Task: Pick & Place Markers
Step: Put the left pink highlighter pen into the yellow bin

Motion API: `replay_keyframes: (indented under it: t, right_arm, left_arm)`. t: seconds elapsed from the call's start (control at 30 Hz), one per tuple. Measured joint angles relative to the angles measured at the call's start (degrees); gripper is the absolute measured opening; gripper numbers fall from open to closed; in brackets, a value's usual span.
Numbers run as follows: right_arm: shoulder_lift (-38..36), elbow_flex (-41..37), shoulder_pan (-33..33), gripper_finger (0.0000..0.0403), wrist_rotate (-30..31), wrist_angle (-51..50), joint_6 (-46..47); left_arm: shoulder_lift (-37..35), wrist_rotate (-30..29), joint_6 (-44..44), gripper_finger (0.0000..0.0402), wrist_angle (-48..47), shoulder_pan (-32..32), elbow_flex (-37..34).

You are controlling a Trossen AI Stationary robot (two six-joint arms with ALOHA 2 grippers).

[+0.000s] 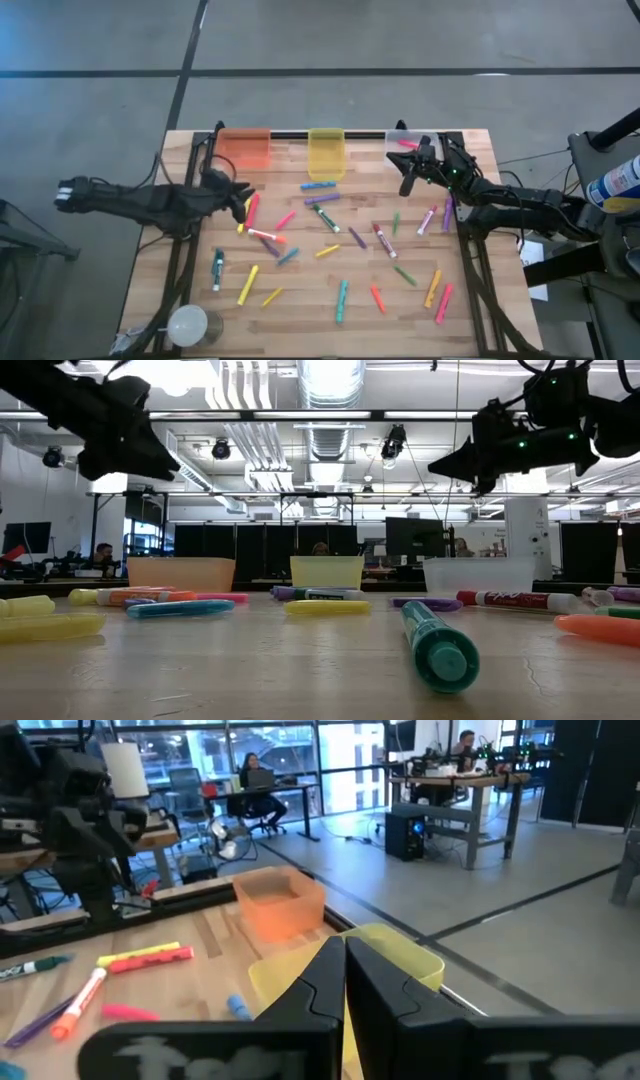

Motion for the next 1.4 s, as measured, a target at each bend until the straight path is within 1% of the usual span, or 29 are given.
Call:
replay_keyframes:
  t: [0.1,0.2,0.43,0.67,0.83,0.97,1.13,1.2,1.4]
  right_arm:
    - [0.0,0.06,0.0,0.0008,0.0,0.78,0.0]
    - [0.0,0.97,0.0,0.0008,0.0,0.47,-0.01]
    - [0.06,1.48,0.26,0.0008,-0.05,-0.27,0.0]
    - [0.09,1.16,1.77,0.0008,-0.02,-2.64,0.94]
    - [0.09,1.16,4.15,0.0008,0.0,-2.65,2.07]
    - [0.11,1.13,6.89,0.0008,0.02,-2.67,2.18]
    - [0.11,1.07,10.97,0.0008,0.39,-3.1,2.46]
    - [0.11,1.07,12.99,0.0008,2.14,-3.07,2.53]
    - [0.11,1.02,18.77,0.0008,11.02,-4.03,1.93]
  left_arm:
    - [3.61,2.98,-5.13,0.0128,-4.73,0.0,1.74]
    - [7.03,4.5,-7.52,0.0128,-6.55,0.0,2.09]
    - [13.04,5.12,-8.3,0.0128,-7.29,0.0,2.04]
    - [16.31,5.73,-8.84,0.0128,-6.78,0.0,2.04]
    - [19.34,5.88,-9.32,0.0128,-4.55,0.02,2.04]
    - [22.43,5.88,-9.5,0.0128,-4.6,0.19,2.04]
    - [26.5,5.86,-11.01,0.0128,-4.62,2.6,2.04]
    - [28.02,5.86,-11.01,0.0128,-4.61,4.28,2.04]
    - [31.11,5.83,-10.57,0.0129,-4.55,9.78,2.04]
